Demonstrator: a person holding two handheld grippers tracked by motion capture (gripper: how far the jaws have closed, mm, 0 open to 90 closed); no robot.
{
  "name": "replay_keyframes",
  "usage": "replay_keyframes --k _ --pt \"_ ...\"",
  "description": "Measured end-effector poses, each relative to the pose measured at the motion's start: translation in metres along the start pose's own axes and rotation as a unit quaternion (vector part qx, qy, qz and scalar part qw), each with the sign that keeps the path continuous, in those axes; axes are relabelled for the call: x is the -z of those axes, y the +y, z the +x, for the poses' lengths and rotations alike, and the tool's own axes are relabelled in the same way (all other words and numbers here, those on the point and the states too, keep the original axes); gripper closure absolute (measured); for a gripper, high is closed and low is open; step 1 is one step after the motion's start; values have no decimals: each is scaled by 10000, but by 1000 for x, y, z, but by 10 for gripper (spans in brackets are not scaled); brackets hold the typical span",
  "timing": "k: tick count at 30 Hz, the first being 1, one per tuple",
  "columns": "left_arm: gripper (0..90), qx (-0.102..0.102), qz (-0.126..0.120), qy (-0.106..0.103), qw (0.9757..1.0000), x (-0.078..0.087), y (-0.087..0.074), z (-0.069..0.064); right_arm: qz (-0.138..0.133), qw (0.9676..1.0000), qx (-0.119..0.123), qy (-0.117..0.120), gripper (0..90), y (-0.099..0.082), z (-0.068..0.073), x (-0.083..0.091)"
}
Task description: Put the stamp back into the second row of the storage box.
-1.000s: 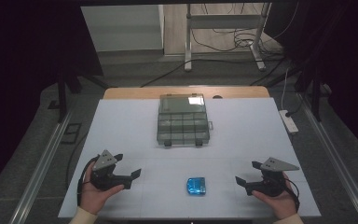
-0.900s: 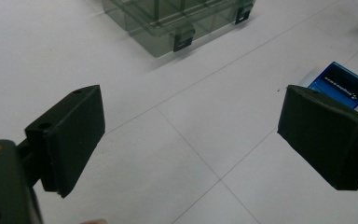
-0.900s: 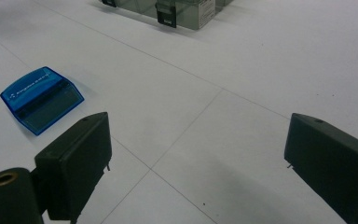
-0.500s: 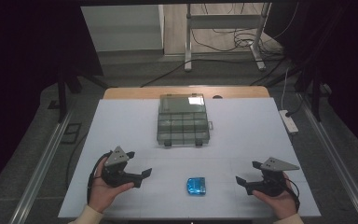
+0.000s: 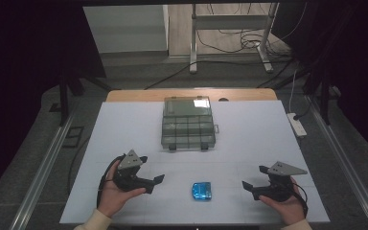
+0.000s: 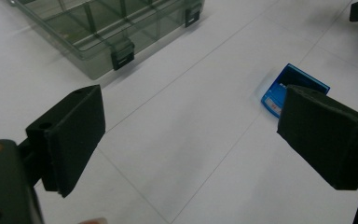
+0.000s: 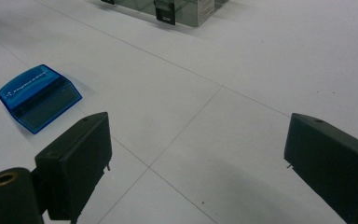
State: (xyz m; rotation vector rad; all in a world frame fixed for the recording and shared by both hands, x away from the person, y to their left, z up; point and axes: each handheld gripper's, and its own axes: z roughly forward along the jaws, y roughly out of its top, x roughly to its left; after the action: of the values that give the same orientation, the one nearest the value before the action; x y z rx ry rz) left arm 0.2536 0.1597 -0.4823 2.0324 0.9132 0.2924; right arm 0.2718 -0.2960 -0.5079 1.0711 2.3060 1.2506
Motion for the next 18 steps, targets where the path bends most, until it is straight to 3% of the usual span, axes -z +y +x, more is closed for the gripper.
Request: replay_keyframes --k 18 --pt "85 -174 155 -265 9994 -16 11 -11 19 10000 12 -1 78 0 0 0"
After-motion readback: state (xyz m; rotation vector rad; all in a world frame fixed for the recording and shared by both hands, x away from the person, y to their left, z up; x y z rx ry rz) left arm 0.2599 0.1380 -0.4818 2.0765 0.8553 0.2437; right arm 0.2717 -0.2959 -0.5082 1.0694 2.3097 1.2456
